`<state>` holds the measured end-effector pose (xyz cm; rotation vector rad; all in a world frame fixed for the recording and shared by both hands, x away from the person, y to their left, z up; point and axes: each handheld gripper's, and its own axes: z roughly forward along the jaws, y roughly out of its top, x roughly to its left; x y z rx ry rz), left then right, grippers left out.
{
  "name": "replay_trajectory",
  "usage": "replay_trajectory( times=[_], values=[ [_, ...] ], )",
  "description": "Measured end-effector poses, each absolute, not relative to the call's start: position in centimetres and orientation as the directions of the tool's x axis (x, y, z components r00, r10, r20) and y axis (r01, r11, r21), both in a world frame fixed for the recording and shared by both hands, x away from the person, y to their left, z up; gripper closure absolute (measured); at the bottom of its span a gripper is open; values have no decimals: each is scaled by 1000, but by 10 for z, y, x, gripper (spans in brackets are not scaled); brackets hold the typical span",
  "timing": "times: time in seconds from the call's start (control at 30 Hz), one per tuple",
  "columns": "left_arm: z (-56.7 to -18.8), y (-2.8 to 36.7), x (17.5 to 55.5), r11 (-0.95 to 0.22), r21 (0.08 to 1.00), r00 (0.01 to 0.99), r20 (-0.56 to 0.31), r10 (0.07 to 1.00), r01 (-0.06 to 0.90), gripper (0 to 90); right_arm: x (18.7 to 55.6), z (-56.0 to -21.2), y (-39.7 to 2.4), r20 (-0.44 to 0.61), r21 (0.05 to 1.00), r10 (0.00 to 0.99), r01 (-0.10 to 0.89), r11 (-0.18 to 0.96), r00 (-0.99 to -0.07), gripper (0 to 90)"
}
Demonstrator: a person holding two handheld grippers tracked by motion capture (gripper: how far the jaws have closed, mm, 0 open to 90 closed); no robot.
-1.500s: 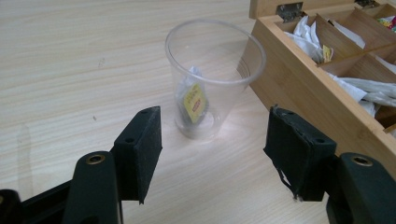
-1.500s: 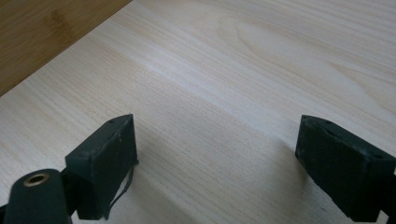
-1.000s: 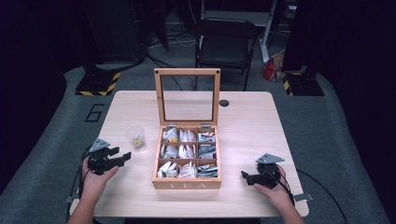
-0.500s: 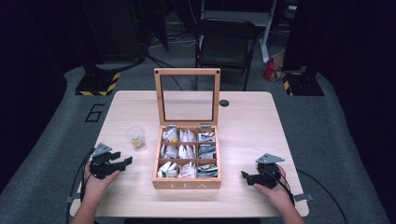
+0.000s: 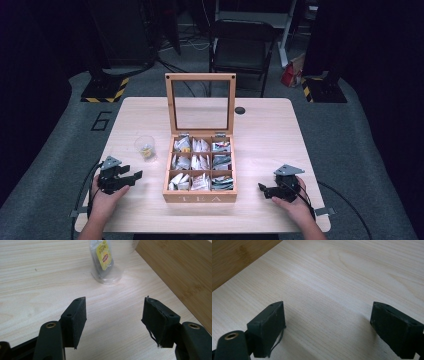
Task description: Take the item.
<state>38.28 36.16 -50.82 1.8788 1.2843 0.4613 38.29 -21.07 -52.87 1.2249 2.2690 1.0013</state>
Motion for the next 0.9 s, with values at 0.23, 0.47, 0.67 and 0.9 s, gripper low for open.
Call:
replay_trajectory(
  times=[0.23, 0.47, 0.67, 0.9],
  values=[
    [-511, 363, 383, -174, 774, 421, -129, 898, 609, 355, 383, -529, -211, 8, 735, 834, 569, 369, -552, 118],
    [-514, 365, 383, -169, 776, 410, -124, 904, 607, 335, 383, -529, -211, 9, 735, 834, 569, 368, -552, 118],
    [-514, 366, 384, -180, 773, 415, -116, 903, 608, 335, 383, -528, -211, 10, 732, 832, 570, 372, -555, 117],
    [-516, 366, 385, -175, 771, 402, -113, 909, 613, 327, 383, -528, -211, 10, 732, 832, 570, 372, -555, 117]
  ],
)
